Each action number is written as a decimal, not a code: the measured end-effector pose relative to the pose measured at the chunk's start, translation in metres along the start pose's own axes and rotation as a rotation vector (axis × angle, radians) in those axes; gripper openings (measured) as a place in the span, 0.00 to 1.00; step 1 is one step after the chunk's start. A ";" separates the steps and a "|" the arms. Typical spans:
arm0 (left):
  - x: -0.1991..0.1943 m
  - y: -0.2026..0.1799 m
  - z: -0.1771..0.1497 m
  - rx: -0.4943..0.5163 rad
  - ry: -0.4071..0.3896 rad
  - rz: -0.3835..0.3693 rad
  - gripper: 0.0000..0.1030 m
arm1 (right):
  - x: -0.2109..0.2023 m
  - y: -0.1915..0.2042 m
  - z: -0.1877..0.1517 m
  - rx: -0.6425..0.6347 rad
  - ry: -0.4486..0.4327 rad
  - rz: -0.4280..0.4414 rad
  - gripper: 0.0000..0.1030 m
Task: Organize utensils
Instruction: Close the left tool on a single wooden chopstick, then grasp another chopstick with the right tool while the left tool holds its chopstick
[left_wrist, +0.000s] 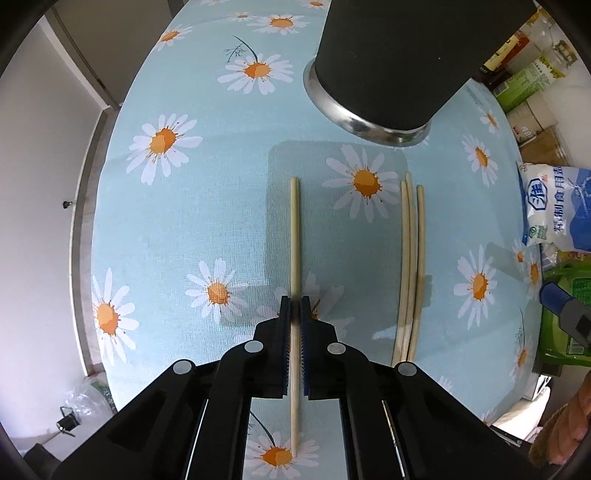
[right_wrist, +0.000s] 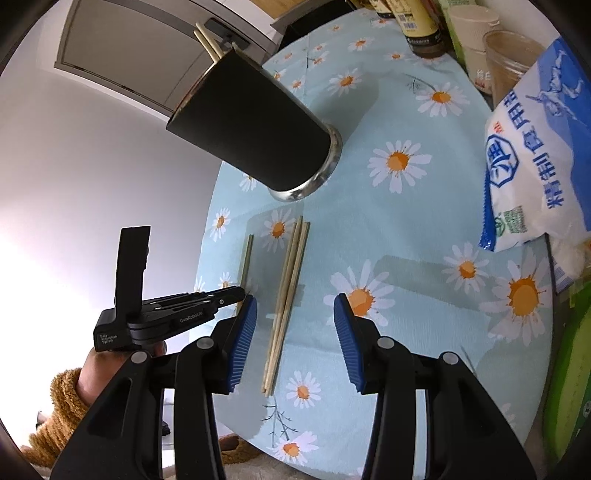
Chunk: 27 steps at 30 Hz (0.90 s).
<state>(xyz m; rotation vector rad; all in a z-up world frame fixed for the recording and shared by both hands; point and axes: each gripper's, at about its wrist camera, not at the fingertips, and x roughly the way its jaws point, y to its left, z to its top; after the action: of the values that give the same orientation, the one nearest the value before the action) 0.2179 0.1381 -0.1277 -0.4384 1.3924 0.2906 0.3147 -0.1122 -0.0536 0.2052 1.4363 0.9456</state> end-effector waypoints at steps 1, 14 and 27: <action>0.000 0.002 -0.001 0.001 -0.003 -0.013 0.03 | 0.003 0.002 0.001 0.003 0.008 -0.003 0.43; -0.025 0.033 -0.021 0.027 -0.087 -0.178 0.03 | 0.057 0.020 0.020 0.115 0.163 -0.155 0.43; -0.037 0.053 -0.049 0.039 -0.130 -0.325 0.03 | 0.108 0.035 0.028 0.147 0.263 -0.345 0.35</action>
<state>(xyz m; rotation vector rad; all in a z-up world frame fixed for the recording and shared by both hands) 0.1454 0.1649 -0.1033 -0.5940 1.1764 0.0257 0.3095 -0.0078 -0.1056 -0.0631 1.7187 0.5997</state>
